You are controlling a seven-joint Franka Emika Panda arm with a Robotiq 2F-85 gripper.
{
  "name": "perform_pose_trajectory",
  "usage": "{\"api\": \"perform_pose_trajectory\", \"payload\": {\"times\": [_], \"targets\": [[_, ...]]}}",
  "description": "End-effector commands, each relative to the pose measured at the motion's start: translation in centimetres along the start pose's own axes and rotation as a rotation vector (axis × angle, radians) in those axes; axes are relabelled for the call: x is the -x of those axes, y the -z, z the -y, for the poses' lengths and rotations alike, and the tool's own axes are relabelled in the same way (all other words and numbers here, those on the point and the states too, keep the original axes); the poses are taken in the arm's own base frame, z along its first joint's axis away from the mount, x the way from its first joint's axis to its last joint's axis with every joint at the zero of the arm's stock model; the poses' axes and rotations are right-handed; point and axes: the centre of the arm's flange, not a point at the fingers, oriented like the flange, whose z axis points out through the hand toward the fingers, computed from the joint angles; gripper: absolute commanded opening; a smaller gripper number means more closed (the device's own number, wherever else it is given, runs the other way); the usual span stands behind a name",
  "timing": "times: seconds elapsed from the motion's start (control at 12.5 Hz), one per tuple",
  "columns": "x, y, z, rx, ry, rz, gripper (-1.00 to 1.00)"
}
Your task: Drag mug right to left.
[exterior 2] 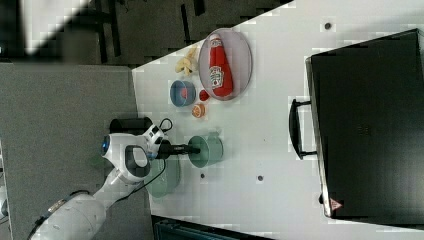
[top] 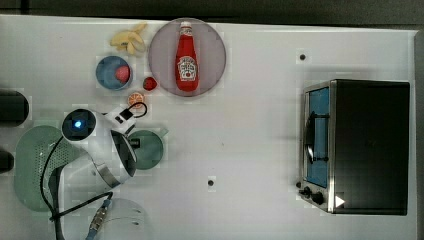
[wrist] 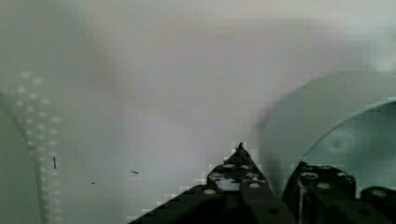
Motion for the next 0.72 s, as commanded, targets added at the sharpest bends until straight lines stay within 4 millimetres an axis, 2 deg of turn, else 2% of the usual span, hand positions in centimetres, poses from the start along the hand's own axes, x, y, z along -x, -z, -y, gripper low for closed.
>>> {"api": "perform_pose_trajectory", "payload": {"times": [0.08, 0.48, 0.72], "targets": [[-0.7, 1.5, 3.4, -0.029, -0.094, -0.039, -0.65], [-0.9, 1.6, 6.4, -0.048, -0.059, -0.053, -0.65], [-1.1, 1.4, 8.2, -0.062, -0.111, -0.053, -0.65]]}}
